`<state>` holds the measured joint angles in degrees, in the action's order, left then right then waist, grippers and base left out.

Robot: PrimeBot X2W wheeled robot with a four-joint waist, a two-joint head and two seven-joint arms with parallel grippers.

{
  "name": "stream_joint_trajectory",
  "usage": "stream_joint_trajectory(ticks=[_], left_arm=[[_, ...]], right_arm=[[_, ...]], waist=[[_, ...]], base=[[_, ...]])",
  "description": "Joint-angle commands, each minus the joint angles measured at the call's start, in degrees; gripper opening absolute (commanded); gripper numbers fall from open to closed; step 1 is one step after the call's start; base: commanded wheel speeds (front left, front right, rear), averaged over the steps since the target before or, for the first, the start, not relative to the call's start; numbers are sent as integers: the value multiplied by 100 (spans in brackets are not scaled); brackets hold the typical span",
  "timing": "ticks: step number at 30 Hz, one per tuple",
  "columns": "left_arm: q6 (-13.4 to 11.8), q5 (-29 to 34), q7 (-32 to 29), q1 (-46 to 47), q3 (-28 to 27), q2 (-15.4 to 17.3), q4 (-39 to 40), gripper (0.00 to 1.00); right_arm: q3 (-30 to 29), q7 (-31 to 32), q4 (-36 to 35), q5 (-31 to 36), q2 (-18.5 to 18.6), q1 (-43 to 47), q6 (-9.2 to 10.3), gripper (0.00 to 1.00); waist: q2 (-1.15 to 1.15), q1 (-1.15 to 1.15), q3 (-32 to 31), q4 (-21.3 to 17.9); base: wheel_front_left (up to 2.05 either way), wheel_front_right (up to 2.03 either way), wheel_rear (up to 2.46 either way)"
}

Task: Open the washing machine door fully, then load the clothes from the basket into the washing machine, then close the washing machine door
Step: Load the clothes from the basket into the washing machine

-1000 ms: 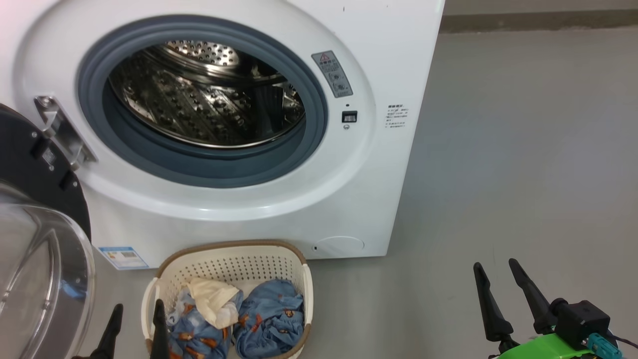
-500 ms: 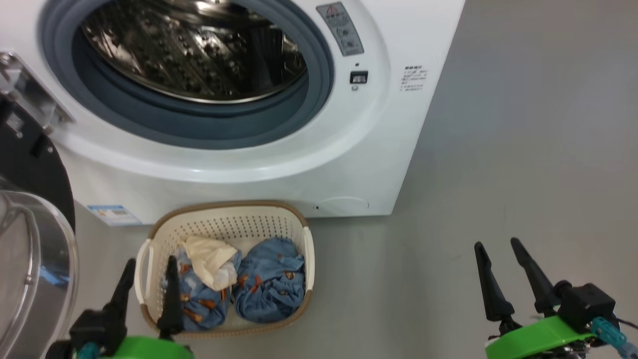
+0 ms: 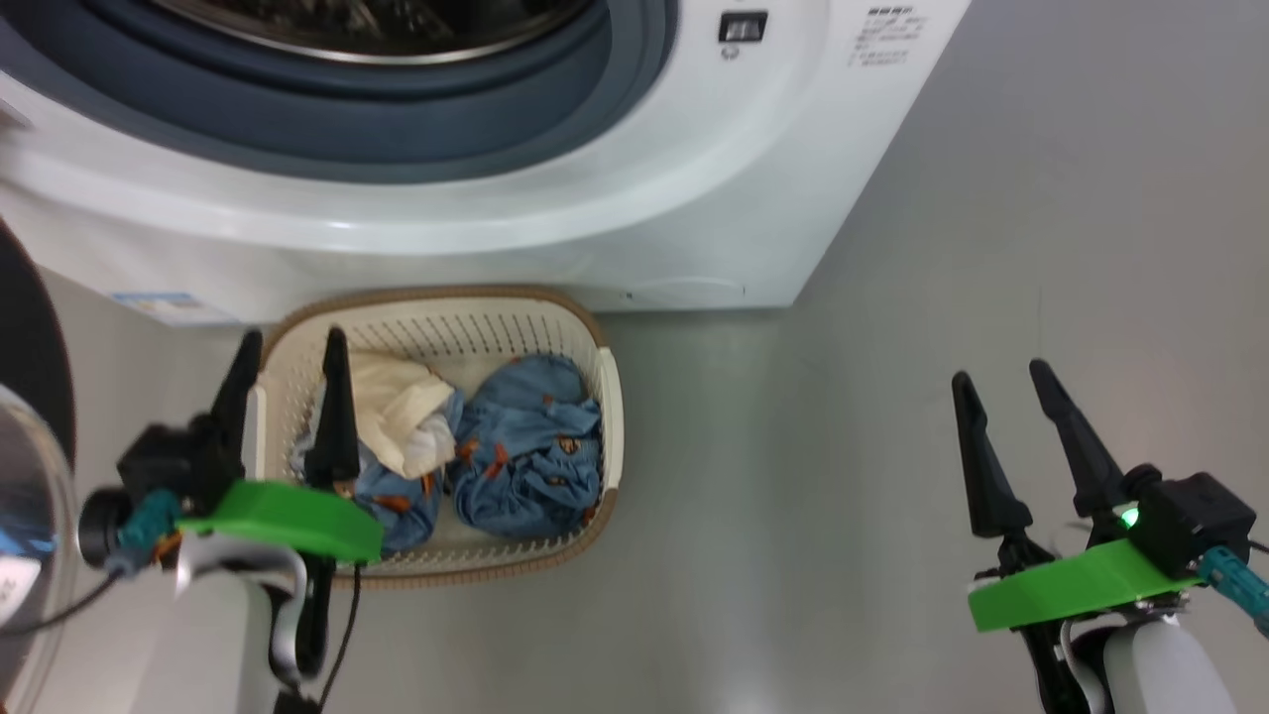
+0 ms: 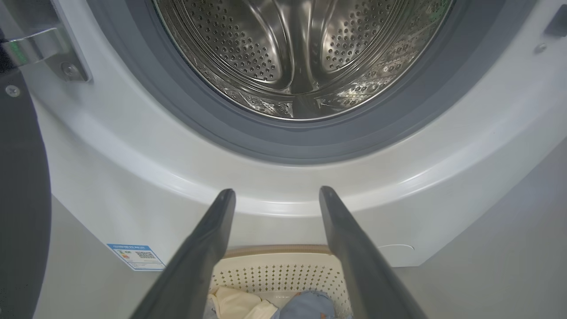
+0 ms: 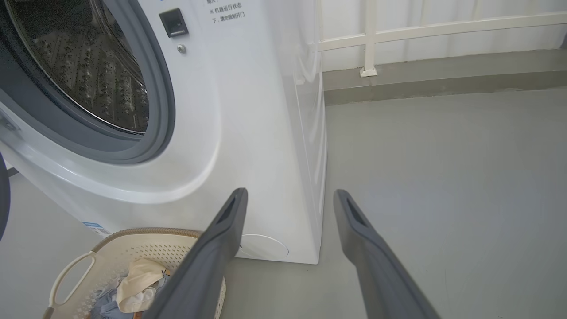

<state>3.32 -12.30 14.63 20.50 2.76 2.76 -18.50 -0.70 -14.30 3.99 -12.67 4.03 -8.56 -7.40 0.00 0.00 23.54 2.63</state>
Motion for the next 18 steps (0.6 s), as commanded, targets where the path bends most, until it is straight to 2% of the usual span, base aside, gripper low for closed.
stream_joint_trajectory(ticks=[1,13,18], left_arm=[[34,67,37,272,-190,143,1,100],[208,143,37,1512,-174,175,-1383,100],[204,163,37,1898,-215,229,-2120,100]], right_arm=[[128,-70,-186,83,48,-127,-9,100],[27,-70,-296,187,18,-459,-9,100],[33,-70,-362,221,6,-518,-9,100]], waist=[[0,0,637,-35],[0,0,1802,-30],[0,0,2248,-33]], base=[[0,0,0],[0,0,0],[0,0,0]])
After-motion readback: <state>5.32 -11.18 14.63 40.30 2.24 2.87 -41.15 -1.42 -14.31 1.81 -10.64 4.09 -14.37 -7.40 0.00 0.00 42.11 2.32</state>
